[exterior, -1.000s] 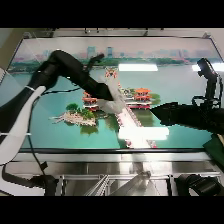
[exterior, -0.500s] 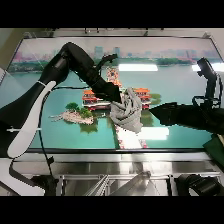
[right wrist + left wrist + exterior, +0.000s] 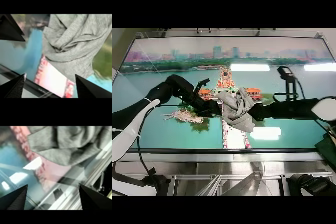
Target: Fold the shirts.
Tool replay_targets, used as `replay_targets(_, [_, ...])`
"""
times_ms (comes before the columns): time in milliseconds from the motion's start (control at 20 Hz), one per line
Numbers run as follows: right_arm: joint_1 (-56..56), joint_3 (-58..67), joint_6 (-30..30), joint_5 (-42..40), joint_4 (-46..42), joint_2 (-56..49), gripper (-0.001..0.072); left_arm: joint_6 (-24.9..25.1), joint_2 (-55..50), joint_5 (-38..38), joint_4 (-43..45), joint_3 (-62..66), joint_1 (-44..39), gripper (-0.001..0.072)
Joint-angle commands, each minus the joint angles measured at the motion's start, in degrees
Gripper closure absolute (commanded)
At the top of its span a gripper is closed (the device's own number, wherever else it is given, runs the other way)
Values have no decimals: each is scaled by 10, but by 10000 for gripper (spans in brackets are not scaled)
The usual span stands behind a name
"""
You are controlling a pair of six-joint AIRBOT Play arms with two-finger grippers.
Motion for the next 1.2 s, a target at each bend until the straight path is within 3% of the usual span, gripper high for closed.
replay_targets(0, [0,0,-52,-14,43,-77,21,16,-57,-30,-51,-10,-7,14])
replay_targets(200, [-1,4,-74,-13,65,-76,28,12,-128,-22,-61,83,-44,15])
replay_targets(250, [-5,5,-74,-10,66,-75,156,6,-142,-20,-61,105,-53,98])
replay_targets(300, [-13,5,-74,-8,62,-74,364,4,-155,-16,-61,124,-58,359])
replay_targets(350, [-28,5,-67,-4,61,-74,360,3,-165,-5,-61,141,-59,603])
replay_targets(400, [-50,5,-63,2,61,-74,310,3,-172,14,-61,156,-57,692])
replay_targets(600, [-192,5,-64,61,67,-111,311,3,-153,70,-61,171,-32,693])
replay_targets(750, [-227,4,-108,63,110,-202,311,3,-140,72,-62,171,-27,693])
replay_targets(1000, [-191,5,-256,61,362,-356,312,3,-140,72,-61,171,-50,692])
replay_targets(1150, [-164,6,-302,62,445,-405,364,3,-140,71,-61,171,-55,692])
